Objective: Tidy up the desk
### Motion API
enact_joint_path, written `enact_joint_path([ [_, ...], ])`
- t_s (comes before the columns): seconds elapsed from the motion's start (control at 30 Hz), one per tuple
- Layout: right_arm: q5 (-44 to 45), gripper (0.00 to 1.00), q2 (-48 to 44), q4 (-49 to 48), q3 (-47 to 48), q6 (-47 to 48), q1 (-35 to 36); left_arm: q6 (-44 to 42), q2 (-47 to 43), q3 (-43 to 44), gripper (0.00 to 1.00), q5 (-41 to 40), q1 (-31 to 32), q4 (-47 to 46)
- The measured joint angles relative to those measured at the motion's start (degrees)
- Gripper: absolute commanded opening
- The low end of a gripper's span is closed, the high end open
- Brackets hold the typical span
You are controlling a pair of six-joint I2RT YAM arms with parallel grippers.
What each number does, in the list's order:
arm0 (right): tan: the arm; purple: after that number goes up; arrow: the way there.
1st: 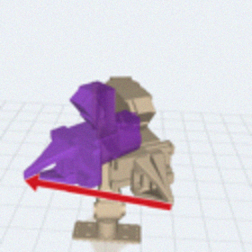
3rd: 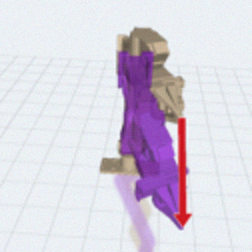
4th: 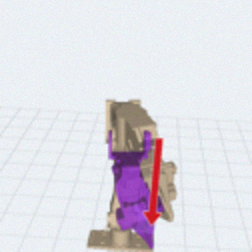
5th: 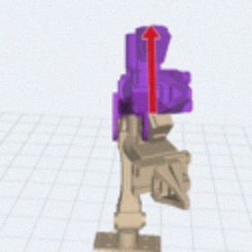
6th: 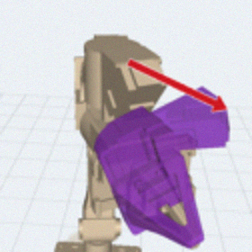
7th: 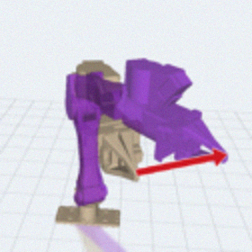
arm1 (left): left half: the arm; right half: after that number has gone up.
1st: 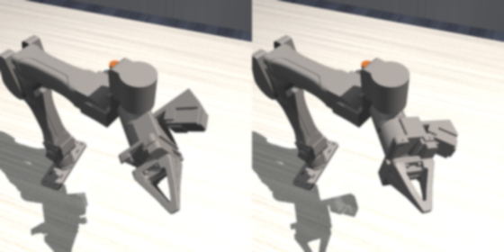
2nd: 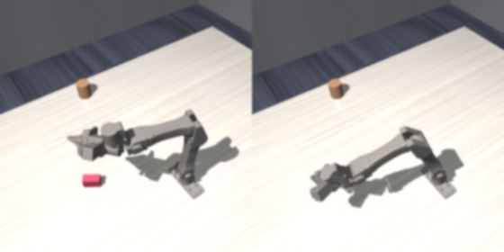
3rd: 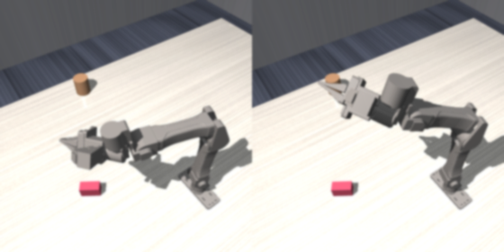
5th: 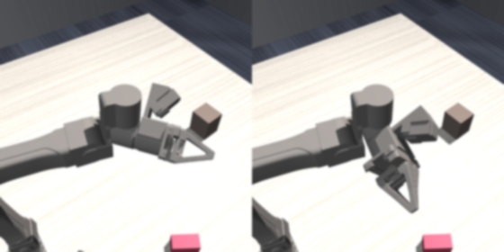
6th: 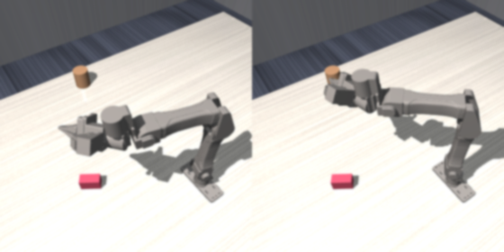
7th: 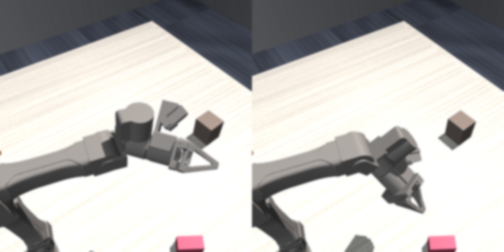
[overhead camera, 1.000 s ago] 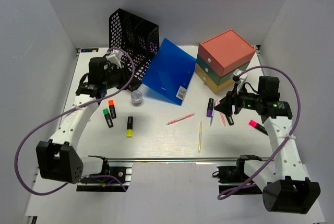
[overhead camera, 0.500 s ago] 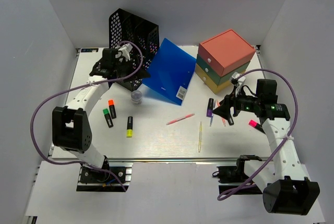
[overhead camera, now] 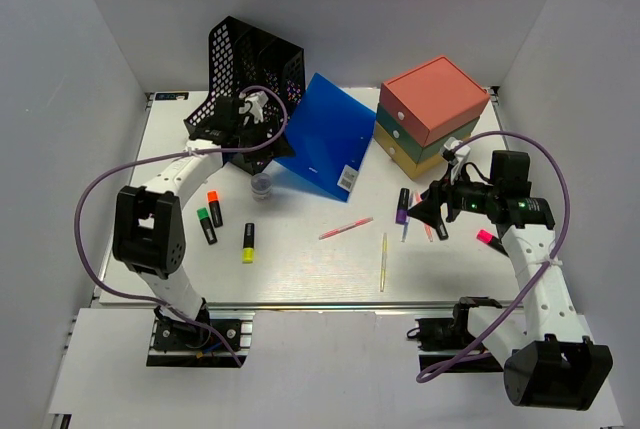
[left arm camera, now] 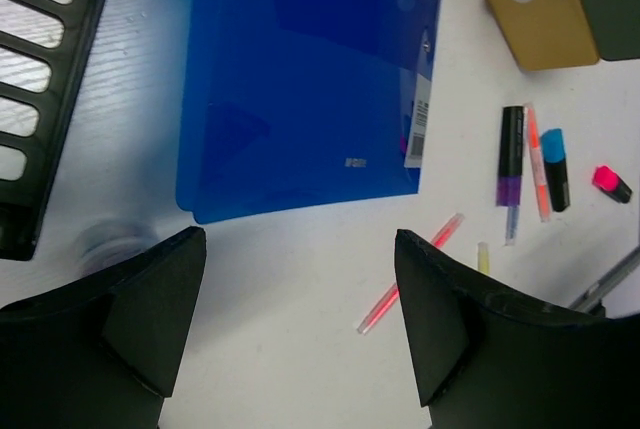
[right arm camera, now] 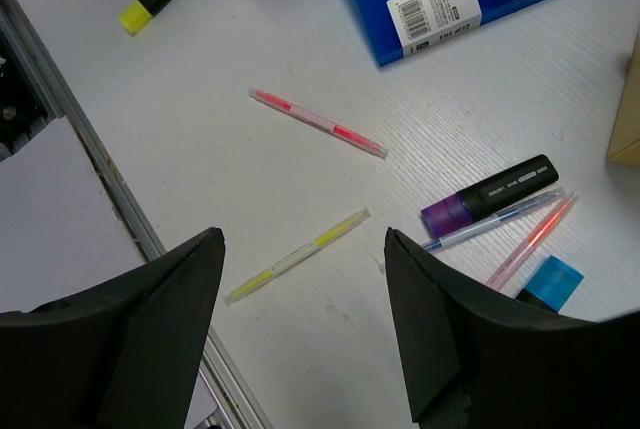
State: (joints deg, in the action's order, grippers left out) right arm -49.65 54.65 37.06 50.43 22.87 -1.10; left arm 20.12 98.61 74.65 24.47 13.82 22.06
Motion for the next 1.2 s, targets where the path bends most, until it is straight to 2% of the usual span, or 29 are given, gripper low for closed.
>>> enact_joint_path([
  [0.37, 0.46, 0.71, 0.11, -0.02, -0.02, 0.02, 0.00, -2.62, 1.16, 1.92, 0.86, -6.08, 0.66, 2.49],
  [1.2, 1.70, 0.71, 0.48, 0.07, 0.02, 0.09, 0.00, -2.25, 6.34, 2.36, 0.83, -3.02, 0.94, -2.32],
])
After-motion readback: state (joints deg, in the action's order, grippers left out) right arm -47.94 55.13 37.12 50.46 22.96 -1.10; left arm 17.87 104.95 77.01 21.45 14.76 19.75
